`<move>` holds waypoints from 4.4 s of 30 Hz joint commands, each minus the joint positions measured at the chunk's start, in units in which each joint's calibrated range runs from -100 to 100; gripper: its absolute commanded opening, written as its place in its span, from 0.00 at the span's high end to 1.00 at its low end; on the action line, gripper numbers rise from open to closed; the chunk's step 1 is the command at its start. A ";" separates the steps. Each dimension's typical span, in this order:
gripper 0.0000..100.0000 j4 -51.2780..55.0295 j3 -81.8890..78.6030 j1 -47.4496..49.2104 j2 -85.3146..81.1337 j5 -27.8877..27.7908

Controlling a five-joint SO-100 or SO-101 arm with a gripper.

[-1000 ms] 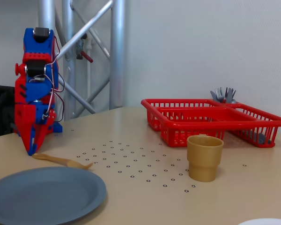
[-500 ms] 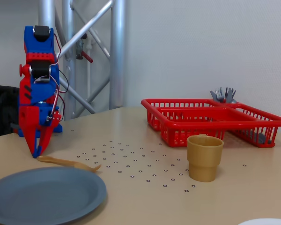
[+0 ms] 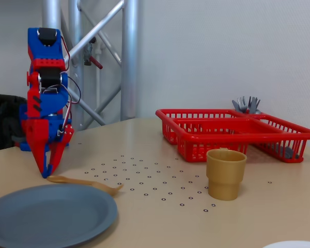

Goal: Push the fork on the left side of the plate

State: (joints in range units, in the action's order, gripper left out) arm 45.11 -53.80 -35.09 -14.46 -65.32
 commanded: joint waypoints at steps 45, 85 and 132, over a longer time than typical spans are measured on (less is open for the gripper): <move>1.00 1.13 -6.40 9.90 -11.07 13.63; 1.00 -4.51 48.72 27.48 25.28 55.68; 1.00 -3.46 65.40 20.52 34.58 54.85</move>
State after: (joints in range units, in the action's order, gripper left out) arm 41.91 7.05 -13.97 22.79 -10.82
